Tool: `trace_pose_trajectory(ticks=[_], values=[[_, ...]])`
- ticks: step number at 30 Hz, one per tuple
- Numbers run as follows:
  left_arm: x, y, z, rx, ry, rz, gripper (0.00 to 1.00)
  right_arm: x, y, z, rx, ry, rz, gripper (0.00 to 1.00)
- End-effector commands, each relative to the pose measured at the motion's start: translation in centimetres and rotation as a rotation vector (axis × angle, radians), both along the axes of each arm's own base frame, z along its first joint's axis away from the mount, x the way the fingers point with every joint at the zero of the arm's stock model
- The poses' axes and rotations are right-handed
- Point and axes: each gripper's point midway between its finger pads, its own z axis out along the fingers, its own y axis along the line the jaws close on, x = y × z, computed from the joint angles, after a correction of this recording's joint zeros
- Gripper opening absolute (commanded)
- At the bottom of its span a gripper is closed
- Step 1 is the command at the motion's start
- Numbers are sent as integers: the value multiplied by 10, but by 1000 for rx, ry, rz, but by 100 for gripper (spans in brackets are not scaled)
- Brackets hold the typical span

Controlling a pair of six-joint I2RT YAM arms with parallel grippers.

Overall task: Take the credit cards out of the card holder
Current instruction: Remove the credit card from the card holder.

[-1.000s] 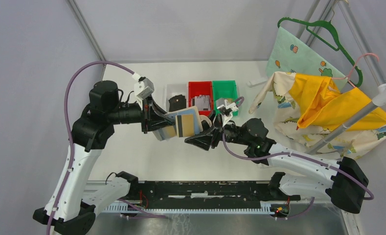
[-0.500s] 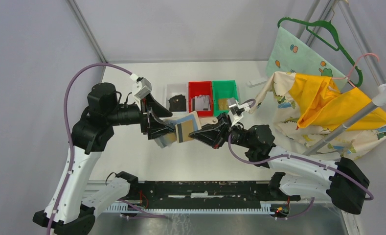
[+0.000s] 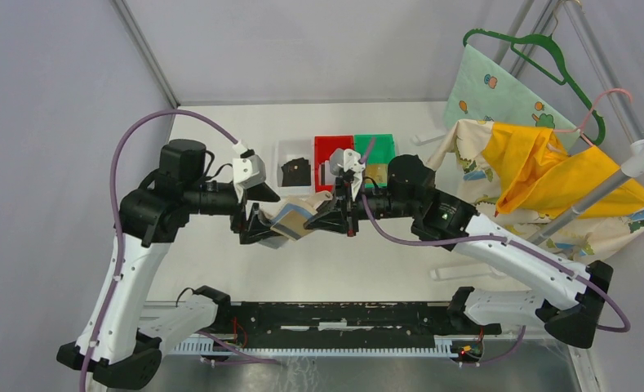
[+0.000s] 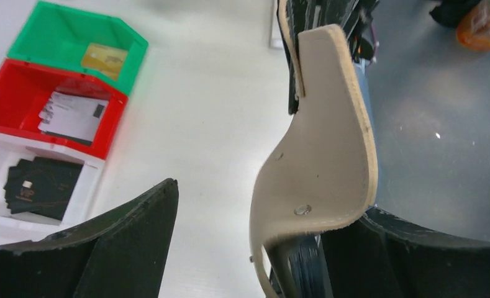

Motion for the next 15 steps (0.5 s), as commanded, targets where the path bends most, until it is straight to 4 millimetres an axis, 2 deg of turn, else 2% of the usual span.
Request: trace_pose_trajectory(ticks=[1,4,6,10,15], values=[[-12,4,-8,64,-83,-109,83,3,-11,-15,-113,-65,-9,0],[7,12,-18,124,-140,-15,77,-6,-16,12,-46,-102,27,0],[19,18,-22,148,-163,53,76,-8,-19,25,-25,-119,31,0],[19,24,-29,193,-198,43,77,-7,-22,29,-48,-128,28,0],[8,27,-40,237,-167,-17,78,-5,-24,24,-75,-125,22,0]])
